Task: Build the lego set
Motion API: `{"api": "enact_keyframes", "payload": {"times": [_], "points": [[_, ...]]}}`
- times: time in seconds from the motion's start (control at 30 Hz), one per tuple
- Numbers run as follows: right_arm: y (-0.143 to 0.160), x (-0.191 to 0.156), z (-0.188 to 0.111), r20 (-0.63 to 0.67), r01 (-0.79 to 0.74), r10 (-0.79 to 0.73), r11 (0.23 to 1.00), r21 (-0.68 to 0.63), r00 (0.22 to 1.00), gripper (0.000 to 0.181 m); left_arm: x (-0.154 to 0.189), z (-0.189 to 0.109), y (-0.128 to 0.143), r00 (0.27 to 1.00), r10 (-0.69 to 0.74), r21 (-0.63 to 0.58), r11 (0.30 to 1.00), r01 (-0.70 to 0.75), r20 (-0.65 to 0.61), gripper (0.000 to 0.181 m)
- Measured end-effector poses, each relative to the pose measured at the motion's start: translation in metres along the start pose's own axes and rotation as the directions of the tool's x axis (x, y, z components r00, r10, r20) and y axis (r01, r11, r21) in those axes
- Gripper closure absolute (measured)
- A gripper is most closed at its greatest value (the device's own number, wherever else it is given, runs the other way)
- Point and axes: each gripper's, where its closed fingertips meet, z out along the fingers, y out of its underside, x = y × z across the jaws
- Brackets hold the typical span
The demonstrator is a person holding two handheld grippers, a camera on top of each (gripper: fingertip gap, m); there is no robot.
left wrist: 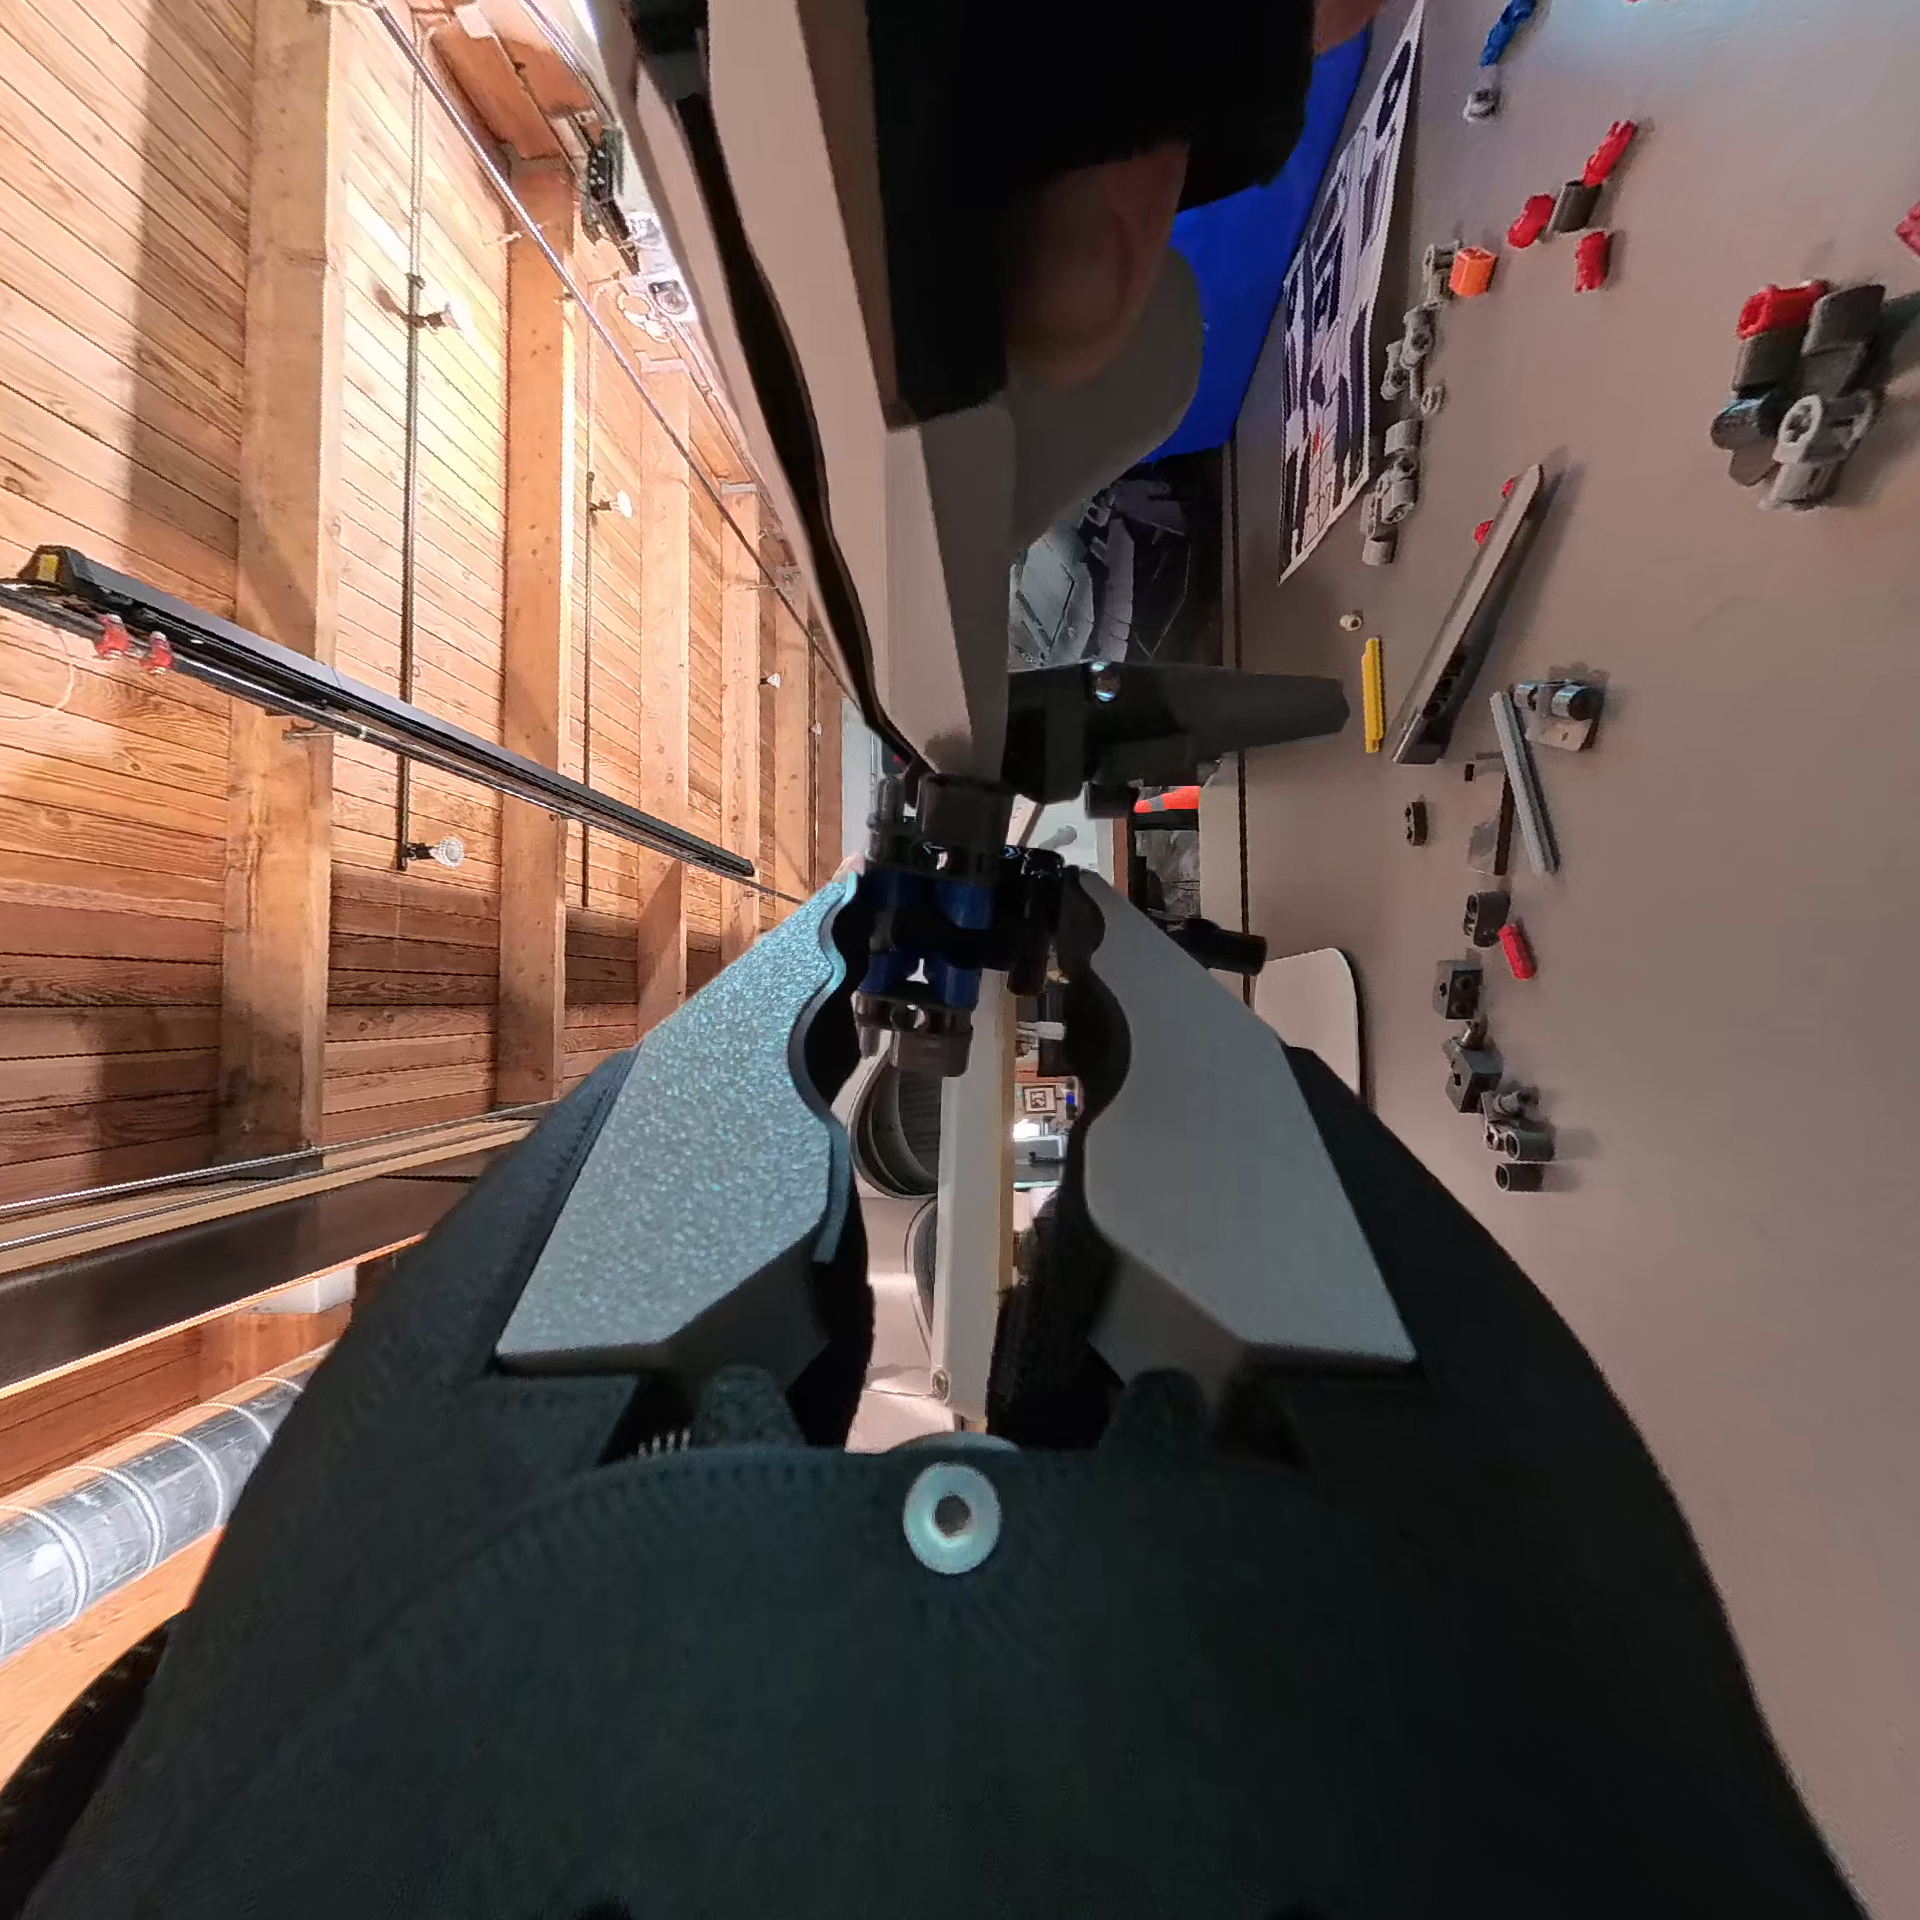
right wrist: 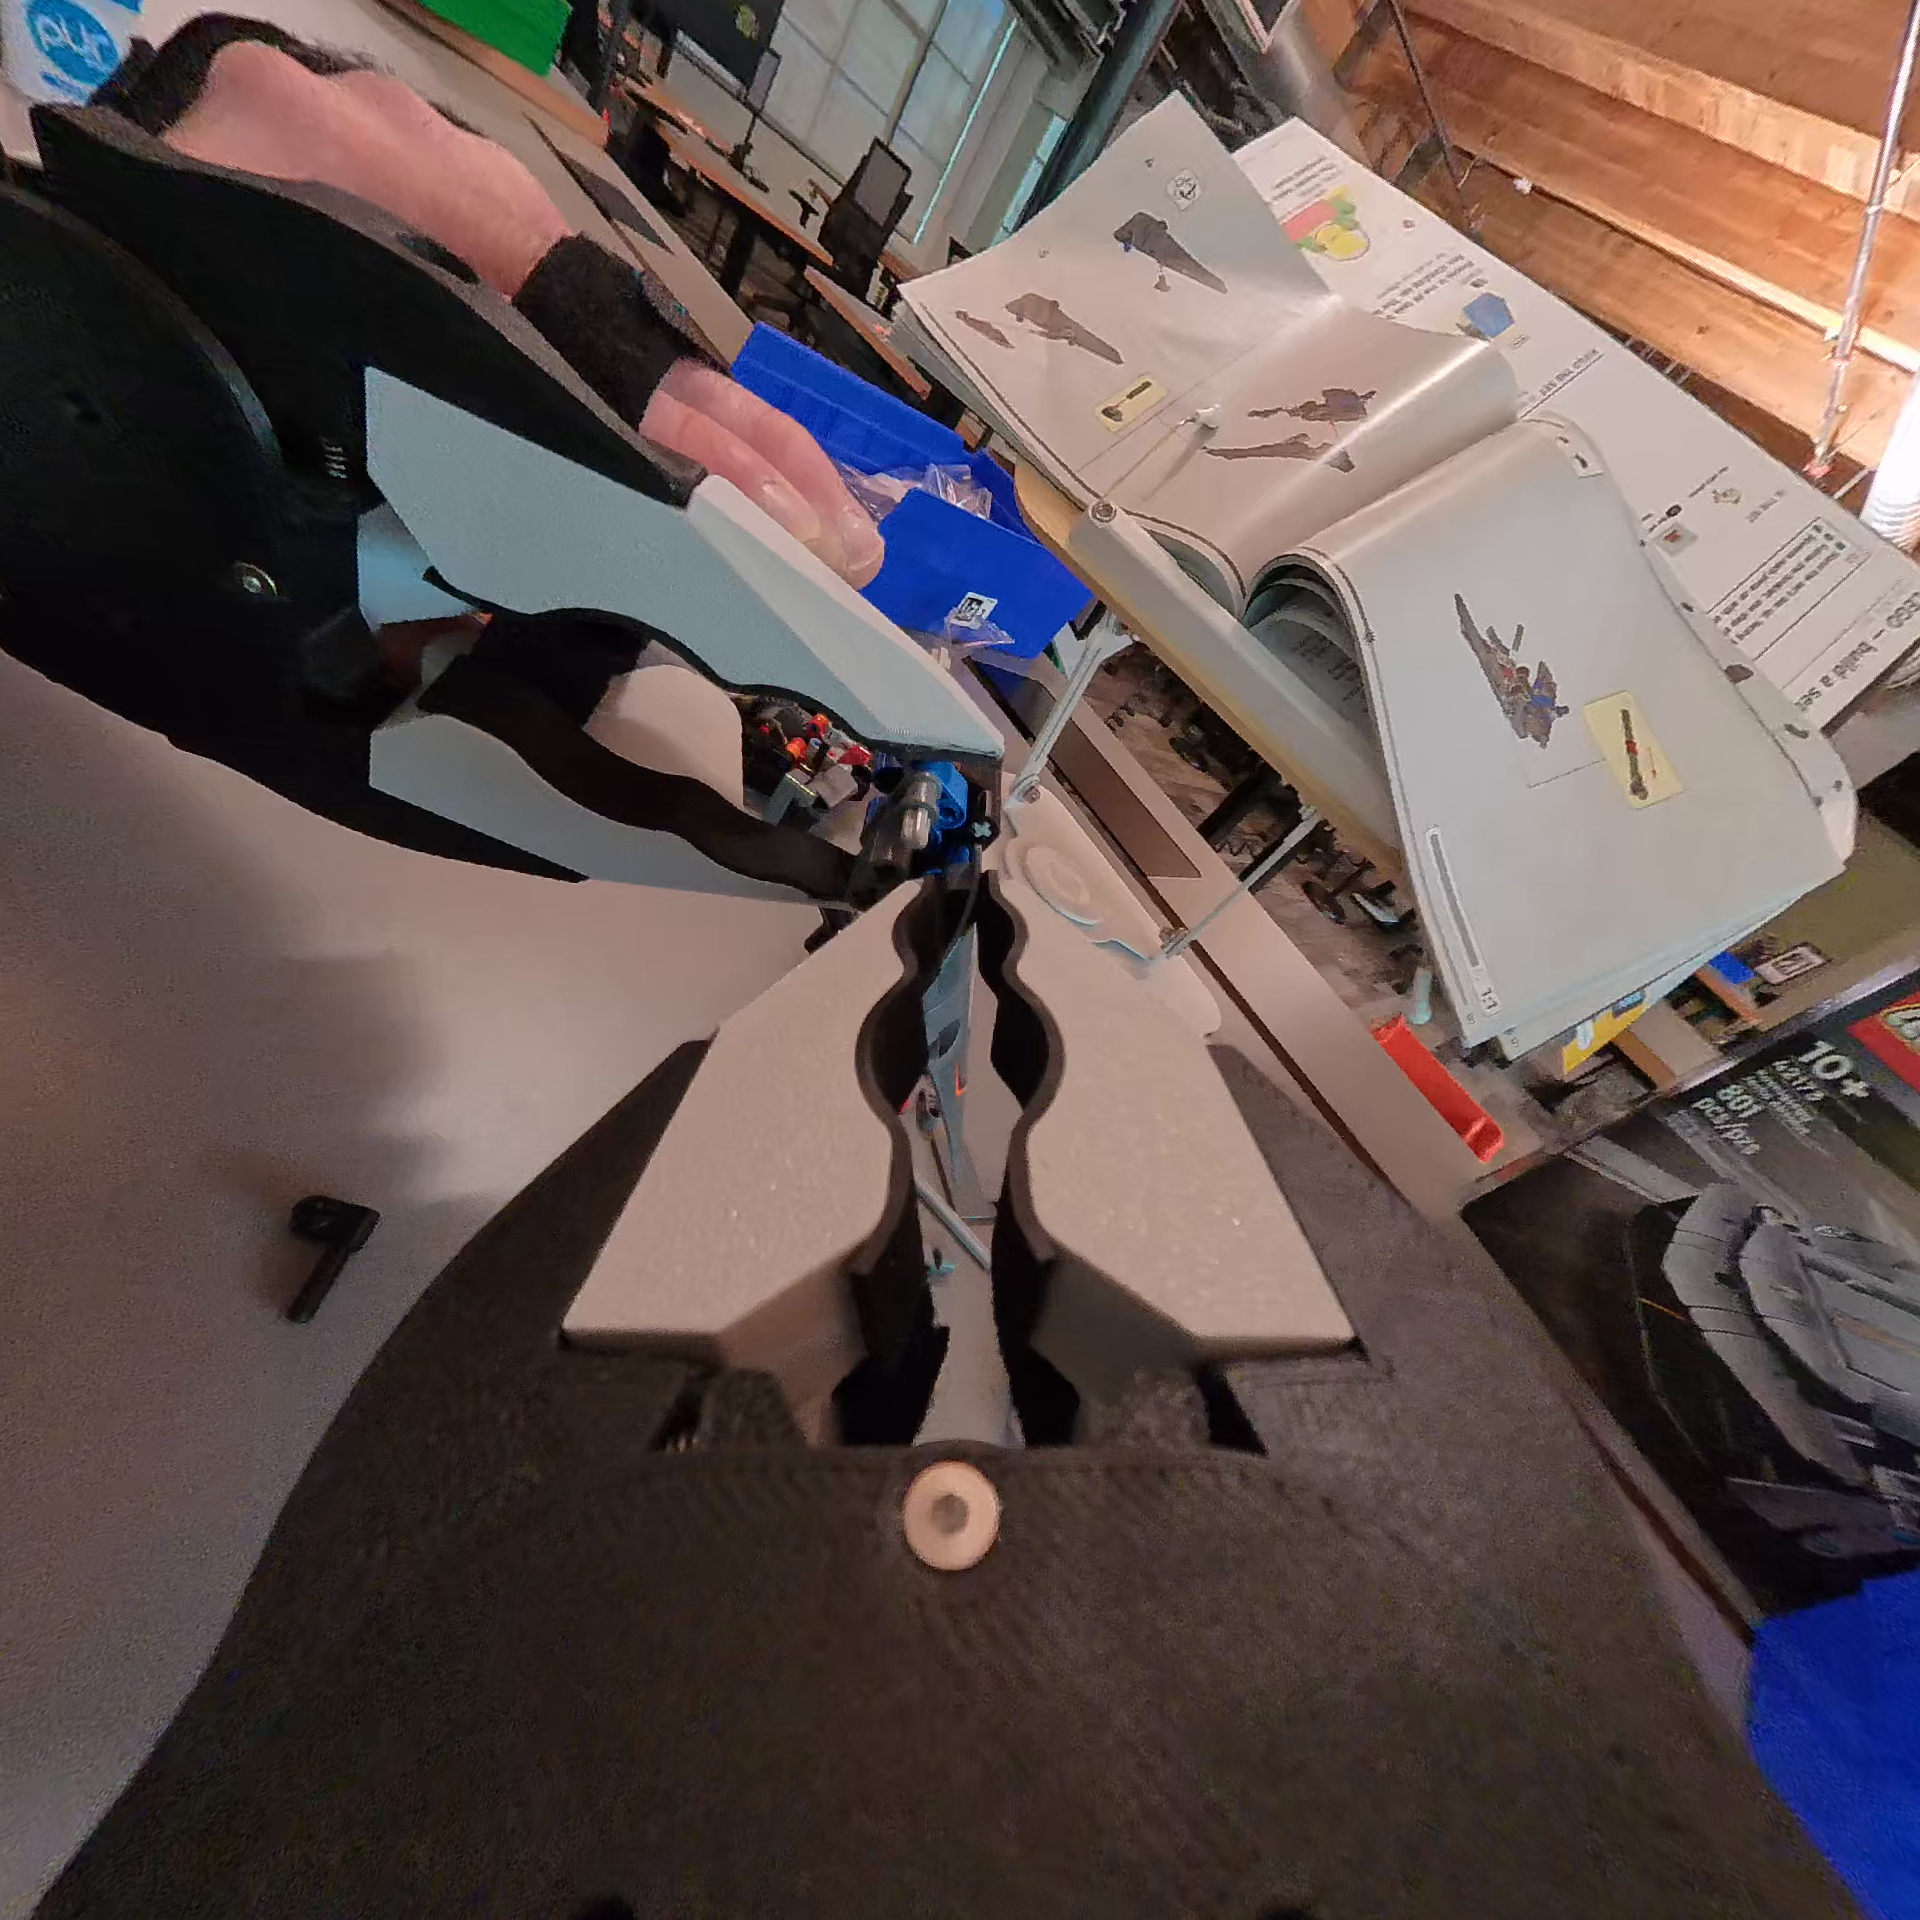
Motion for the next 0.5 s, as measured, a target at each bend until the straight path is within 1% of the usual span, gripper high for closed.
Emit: {"api": "enact_keyframes", "payload": {"times": [0.13, 0.23, 0.3, 0.5], "points": [[-0.0015, 0.0017, -0.0006, 0.097, -0.203, 0.198, 0.978, 0.039, 0.975, 0.177, -0.004, 0.0008, -0.001, 1.0, -0.001, -0.004, 1.0, 0.001, 0.015, 0.149], [-0.002, 0.0022, -0.0006, 0.15, -0.31, 0.301, 0.949, 0.047, 0.942, 0.178, -0.0041, 0.001, -0.001, 1.0, 0.009, -0.007, 1.0, -0.009, 0.024, 0.149], [-0.002, 0.0022, 0.0, 0.149, -0.315, 0.305, 0.948, 0.048, 0.941, 0.178, -0.004, 0.001, -0.0004, 1.0, 0.023, -0.012, 1.0, -0.023, 0.018, 0.149], [-0.0043, 0.0028, 0.0003, 0.087, -0.23, 0.224, 0.971, 0.065, 0.971, 0.178, -0.0053, 0.0005, 0.0003, 1.0, 0.02, -0.021, 1.0, -0.02, -0.006, 0.15]]}}
